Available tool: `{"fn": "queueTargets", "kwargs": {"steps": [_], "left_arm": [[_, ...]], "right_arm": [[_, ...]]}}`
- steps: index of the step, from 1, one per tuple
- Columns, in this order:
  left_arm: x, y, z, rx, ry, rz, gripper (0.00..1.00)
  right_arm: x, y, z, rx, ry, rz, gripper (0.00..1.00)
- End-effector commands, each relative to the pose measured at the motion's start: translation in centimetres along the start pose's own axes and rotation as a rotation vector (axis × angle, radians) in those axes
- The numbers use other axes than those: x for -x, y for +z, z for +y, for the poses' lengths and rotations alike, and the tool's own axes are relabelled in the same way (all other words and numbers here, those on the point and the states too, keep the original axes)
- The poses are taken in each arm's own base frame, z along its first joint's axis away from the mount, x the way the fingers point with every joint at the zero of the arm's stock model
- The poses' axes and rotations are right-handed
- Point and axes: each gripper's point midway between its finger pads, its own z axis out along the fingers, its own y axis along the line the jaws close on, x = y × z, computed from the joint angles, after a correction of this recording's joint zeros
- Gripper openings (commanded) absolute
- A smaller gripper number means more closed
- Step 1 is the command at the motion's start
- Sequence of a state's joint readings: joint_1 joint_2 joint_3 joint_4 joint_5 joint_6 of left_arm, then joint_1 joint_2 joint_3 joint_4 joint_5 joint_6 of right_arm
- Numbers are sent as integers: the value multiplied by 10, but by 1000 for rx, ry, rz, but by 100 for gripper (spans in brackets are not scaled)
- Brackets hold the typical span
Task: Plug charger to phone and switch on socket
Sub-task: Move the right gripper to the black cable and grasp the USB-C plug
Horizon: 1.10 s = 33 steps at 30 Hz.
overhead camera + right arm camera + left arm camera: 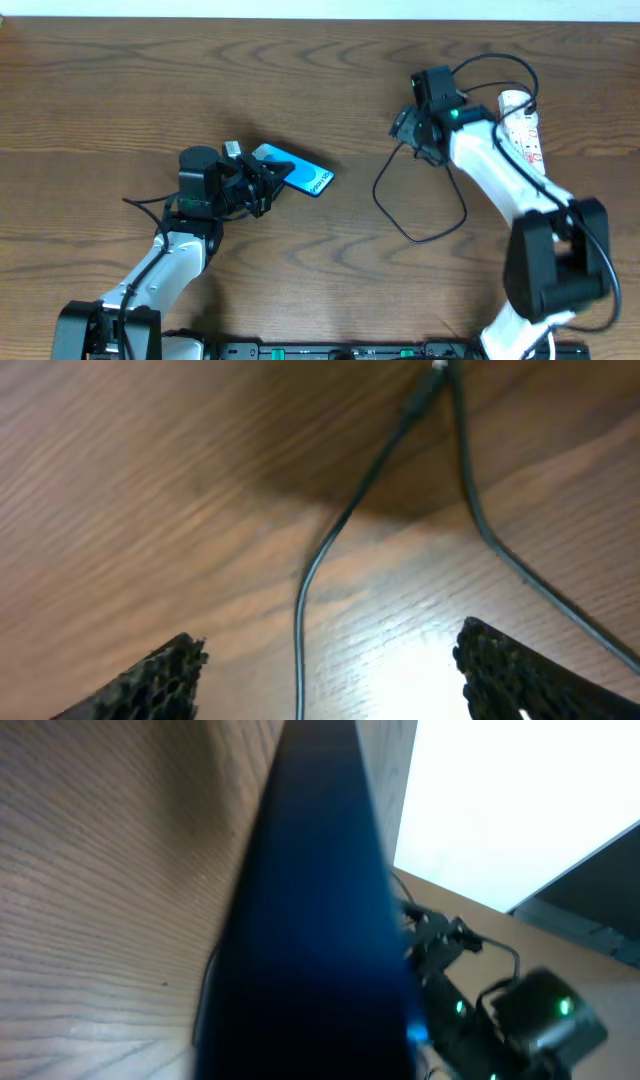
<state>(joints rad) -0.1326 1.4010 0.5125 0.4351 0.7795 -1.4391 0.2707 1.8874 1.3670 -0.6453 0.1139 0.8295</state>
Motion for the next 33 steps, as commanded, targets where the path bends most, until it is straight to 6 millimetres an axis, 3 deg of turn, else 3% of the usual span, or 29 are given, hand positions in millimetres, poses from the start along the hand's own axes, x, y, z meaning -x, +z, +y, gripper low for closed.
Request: {"fn": "queueTargets", "kwargs": {"steps": [1, 5, 7, 9, 15, 17, 20, 24, 28, 31, 33], "left_arm": [[-3, -1, -14, -31, 41, 18, 8], [-3, -1, -14, -31, 41, 17, 8], [-3, -1, -14, -31, 41, 18, 8], [-3, -1, -14, -31, 41, 17, 8], [-3, -1, -14, -31, 41, 17, 8], [-3, -1, -14, -31, 40, 17, 8], [-3, -1, -14, -31, 41, 17, 8], [-3, -1, -14, -31, 47, 18, 8], [-3, -1, -14, -31, 49, 18, 8], [-3, -1, -14, -31, 48, 18, 8], [-3, -1, -14, -31, 49, 17, 8]], "right_arm": [[28, 14, -2, -70, 109, -51, 79], [38, 39, 6, -78, 116, -50, 77], [39, 52, 9, -75, 121, -51, 67], [32, 61, 7, -83, 144, -22, 62], [19, 74, -1, -125, 150, 15, 59], [15, 80, -4, -137, 151, 24, 50], [13, 88, -4, -137, 150, 27, 21], [3, 90, 5, -99, 76, 74, 1], [-26, 86, 22, -22, -232, 179, 1], [-68, 76, 6, -76, -475, 329, 3], [-87, 71, -6, -113, -537, 396, 4]]}}
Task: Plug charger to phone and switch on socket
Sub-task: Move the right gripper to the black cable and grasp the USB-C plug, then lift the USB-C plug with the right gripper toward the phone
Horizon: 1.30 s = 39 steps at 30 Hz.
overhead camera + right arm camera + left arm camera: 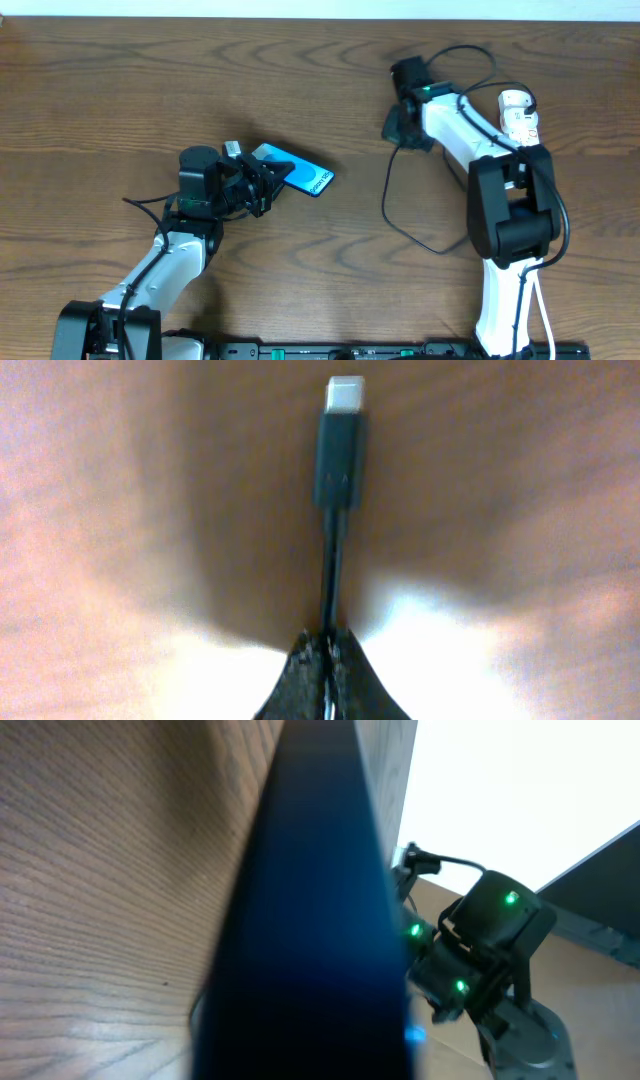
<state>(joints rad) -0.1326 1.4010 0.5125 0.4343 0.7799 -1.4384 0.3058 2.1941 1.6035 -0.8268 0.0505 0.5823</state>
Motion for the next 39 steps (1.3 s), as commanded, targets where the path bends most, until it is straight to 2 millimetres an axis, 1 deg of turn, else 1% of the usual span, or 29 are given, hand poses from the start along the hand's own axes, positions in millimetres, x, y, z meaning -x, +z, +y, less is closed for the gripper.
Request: {"fn": "queueTargets", "kwargs": {"steps": [1, 2, 3, 4, 5, 7, 9, 12, 13, 15, 18, 22, 25, 29, 35, 39], "left_arm": [[-3, -1, -14, -32, 48, 17, 8], [-3, -1, -14, -32, 48, 17, 8], [-3, -1, -14, -32, 49, 17, 8], [-3, -1, -14, -32, 53, 17, 8], [-3, -1, -14, -32, 58, 17, 8], [-3, -1, -14, -32, 59, 18, 8], [-3, -1, -14, -31, 59, 18, 8], [-3, -1, -14, -31, 59, 17, 8], [-3, -1, -14, -31, 59, 18, 7], [-3, -1, -14, -32, 59, 17, 8], [-3, -1, -14, -31, 59, 17, 8], [-3, -1, -14, -32, 59, 17, 8], [-3, -1, -14, -32, 59, 17, 8], [-3, -1, -14, -32, 59, 17, 8], [-3, -1, -14, -31, 58, 18, 8], [-3, -1, -14, -31, 59, 17, 8]], "right_arm": [[-60, 20, 0, -32, -266, 185, 6], [-73, 23, -2, -47, -285, 214, 12], [-85, 29, -4, -61, -302, 234, 22], [-91, 33, -6, -71, -311, 236, 31], [-94, 38, -8, -91, -325, 224, 41], [-93, 44, -13, -132, -324, 186, 51], [-87, 44, -18, -179, -281, 145, 57], [-76, 44, -26, -235, -207, 85, 60], [-72, 44, -28, -246, -178, 66, 60], [-63, 46, -27, -227, -136, 42, 58], [-56, 48, -20, -182, -118, 21, 53], [-45, 48, -17, -180, -113, -29, 51], [-45, 48, -18, -180, -71, -29, 47], [-50, 49, -20, -189, -67, -16, 43], [-55, 50, -21, -190, -70, -2, 23], [-61, 52, -13, -144, -66, 36, 8]]}}
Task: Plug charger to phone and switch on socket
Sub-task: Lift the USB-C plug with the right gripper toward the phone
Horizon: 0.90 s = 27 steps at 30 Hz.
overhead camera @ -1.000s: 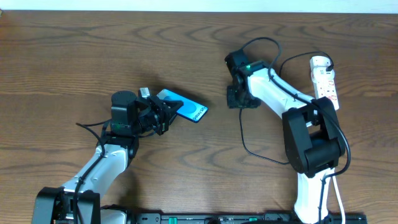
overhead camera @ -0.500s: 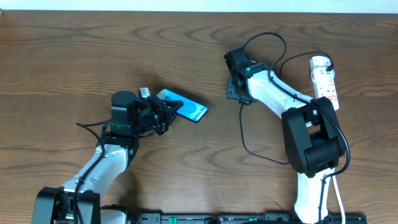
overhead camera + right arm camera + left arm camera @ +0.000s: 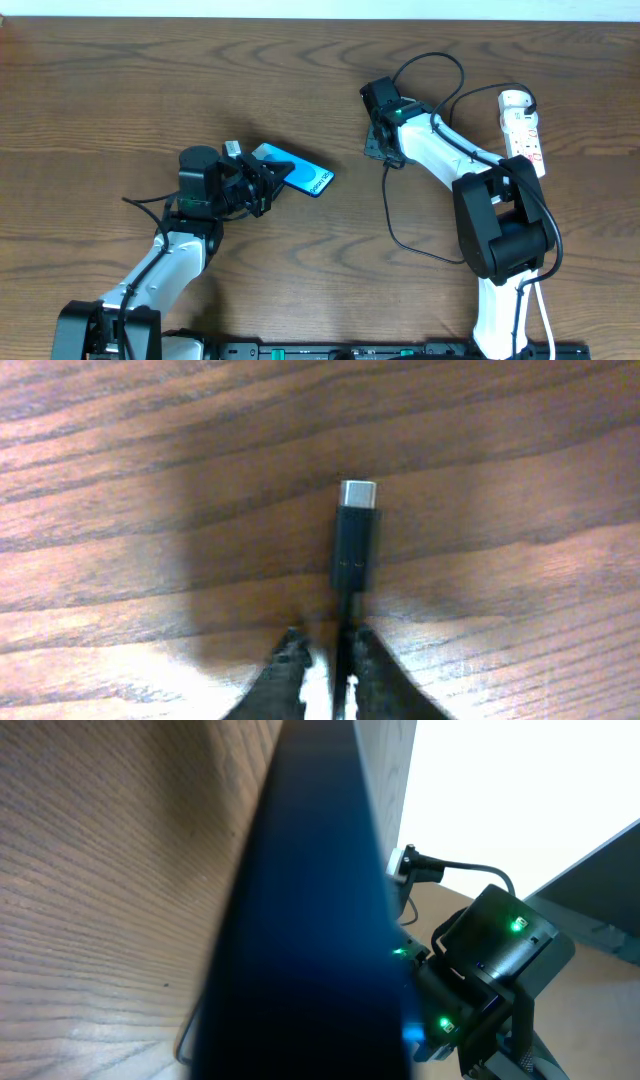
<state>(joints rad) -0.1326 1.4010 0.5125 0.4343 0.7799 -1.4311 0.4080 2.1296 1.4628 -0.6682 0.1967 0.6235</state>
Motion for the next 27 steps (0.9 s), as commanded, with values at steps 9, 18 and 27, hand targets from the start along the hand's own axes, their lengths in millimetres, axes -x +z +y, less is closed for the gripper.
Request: {"fn": "queueTargets", "kwargs": {"steps": [9, 18, 27], "left_arm": [[-7, -1, -14, -33, 71, 36, 7], [-12, -5, -70, -180, 237, 57, 7], [-18, 8, -94, -207, 366, 80, 7]], "right_arm": [[-79, 38, 8, 124, -39, 325, 1], [-63, -35, 19, 533, -140, 416, 1], [-48, -152, -31, 641, -253, 295, 1]]}}
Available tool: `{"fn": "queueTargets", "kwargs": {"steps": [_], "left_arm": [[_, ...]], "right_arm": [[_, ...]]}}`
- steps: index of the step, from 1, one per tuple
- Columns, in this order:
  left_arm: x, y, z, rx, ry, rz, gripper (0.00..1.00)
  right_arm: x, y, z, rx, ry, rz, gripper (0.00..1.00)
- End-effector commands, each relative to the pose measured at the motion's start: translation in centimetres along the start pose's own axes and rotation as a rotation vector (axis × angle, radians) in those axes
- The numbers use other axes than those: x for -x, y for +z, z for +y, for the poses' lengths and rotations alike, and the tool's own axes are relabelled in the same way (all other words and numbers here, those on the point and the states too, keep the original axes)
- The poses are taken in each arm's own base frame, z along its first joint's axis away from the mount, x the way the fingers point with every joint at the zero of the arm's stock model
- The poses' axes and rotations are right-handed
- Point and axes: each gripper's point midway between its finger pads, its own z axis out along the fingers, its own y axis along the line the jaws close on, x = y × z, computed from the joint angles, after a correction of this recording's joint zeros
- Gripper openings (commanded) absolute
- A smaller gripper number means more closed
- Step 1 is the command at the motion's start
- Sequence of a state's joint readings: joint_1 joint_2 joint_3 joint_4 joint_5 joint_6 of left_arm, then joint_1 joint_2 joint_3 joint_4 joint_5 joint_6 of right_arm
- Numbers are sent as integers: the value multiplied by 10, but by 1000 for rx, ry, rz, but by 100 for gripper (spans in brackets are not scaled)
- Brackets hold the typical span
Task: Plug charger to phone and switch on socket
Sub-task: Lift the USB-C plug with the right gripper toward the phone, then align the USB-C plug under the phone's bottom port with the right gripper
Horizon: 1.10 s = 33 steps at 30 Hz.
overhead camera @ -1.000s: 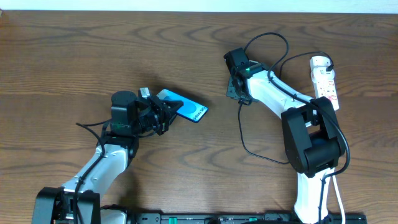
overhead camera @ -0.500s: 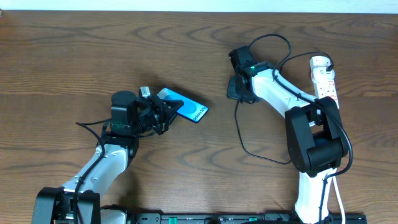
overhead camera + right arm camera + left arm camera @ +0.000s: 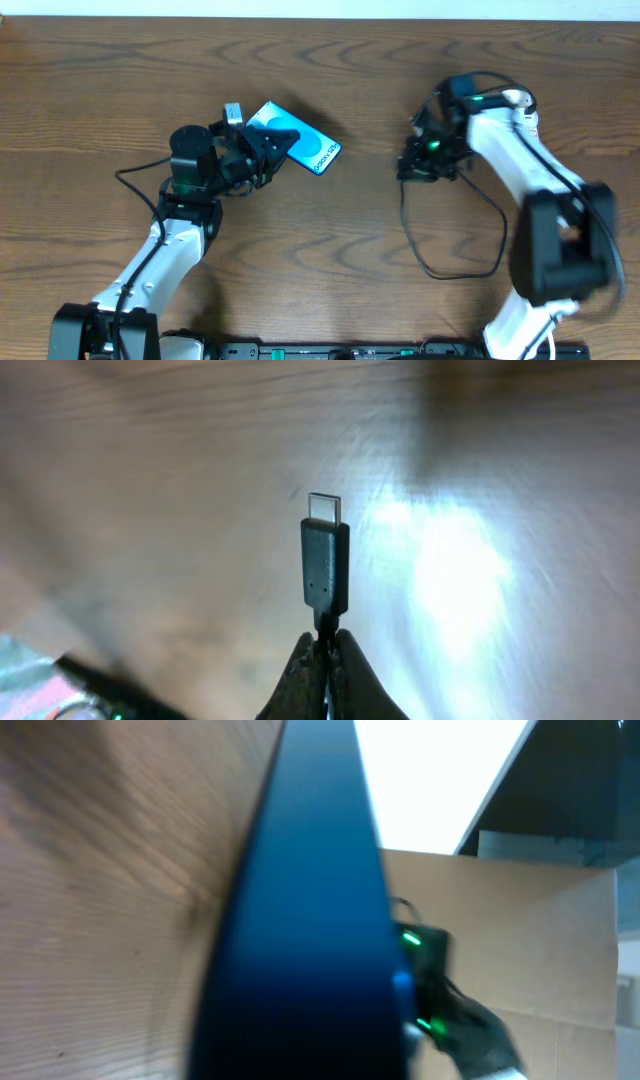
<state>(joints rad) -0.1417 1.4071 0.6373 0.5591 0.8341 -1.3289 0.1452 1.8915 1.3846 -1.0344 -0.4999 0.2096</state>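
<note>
The blue phone (image 3: pixel 295 140) is tilted up off the table, with my left gripper (image 3: pixel 258 152) shut on its near end. In the left wrist view the phone (image 3: pixel 300 920) is a dark blue edge filling the middle and hiding the fingers. My right gripper (image 3: pixel 412 165) is right of the phone, shut on the black charger cable just behind its plug. The plug (image 3: pixel 325 560) sticks out ahead of the right gripper (image 3: pixel 326 645), metal tip forward. The white socket strip (image 3: pixel 520 100) lies at the far right, mostly hidden behind the right arm.
The slack black cable (image 3: pixel 440 265) loops over the wooden table (image 3: pixel 100 80) below the right arm. A black rail (image 3: pixel 350 350) runs along the table's near edge.
My right gripper has moved to the right and nearer with the plug, now held off the table. My left gripper has raised the phone and shifted it slightly farther away.
My right gripper was open over the cable near the socket strip. Then it was shut on the cable behind the plug, then it was further left, toward the phone. Now it is back to the right. The left gripper held the phone throughout.
</note>
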Motion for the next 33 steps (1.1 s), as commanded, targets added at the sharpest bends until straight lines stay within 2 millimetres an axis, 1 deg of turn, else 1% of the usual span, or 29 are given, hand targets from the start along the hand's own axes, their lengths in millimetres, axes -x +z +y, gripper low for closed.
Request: {"fn": "queueTargets", "kwargs": {"steps": [1, 3, 4, 7, 8, 9, 10, 11, 13, 14, 16, 18, 21, 23, 26, 30, 33], "left_arm": [[-8, 18, -14, -25, 100, 69, 8], [-17, 30, -12, -23, 113, 135, 7], [-26, 41, -12, -33, 132, 202, 8], [-44, 56, -21, -98, 189, 328, 7], [-46, 58, -24, -118, 207, 350, 8], [-47, 60, -26, -131, 220, 361, 7], [-47, 62, -27, -142, 226, 368, 7], [-47, 63, -27, -145, 230, 368, 8], [-47, 63, -28, -149, 234, 370, 7], [-49, 62, -28, -152, 235, 385, 7], [-57, 58, -28, -163, 246, 434, 7], [-63, 54, -31, -186, 272, 473, 7], [-71, 49, -37, -219, 308, 520, 7], [-77, 45, -38, -234, 323, 560, 8], [-80, 44, -38, -239, 335, 576, 7], [-81, 43, -37, -248, 365, 579, 8], [-83, 43, -32, -247, 373, 583, 7]], "right_arm": [[-21, -54, 36, 71, -217, -86, 1], [-39, -74, 46, 72, -276, -109, 1], [-54, -90, 55, 71, -318, -129, 1], [-83, -113, 69, 73, -387, -183, 1], [-90, -116, 72, 76, -405, -196, 1], [-95, -117, 74, 79, -419, -206, 1], [-111, -118, 78, 86, -459, -223, 1], [-118, -117, 78, 89, -475, -228, 1], [-137, -107, 76, 85, -525, -237, 1], [-143, -101, 74, 80, -547, -241, 1], [-155, -83, 71, 88, -599, -248, 1], [-159, -66, 69, 101, -625, -249, 1], [-160, -51, 69, 107, -648, -237, 1], [-154, -43, 66, 68, -666, -246, 1], [-142, -38, 63, 8, -656, -269, 1], [-137, -32, 73, 19, -692, -282, 1], [-135, -32, 81, 33, -721, -302, 1]]}}
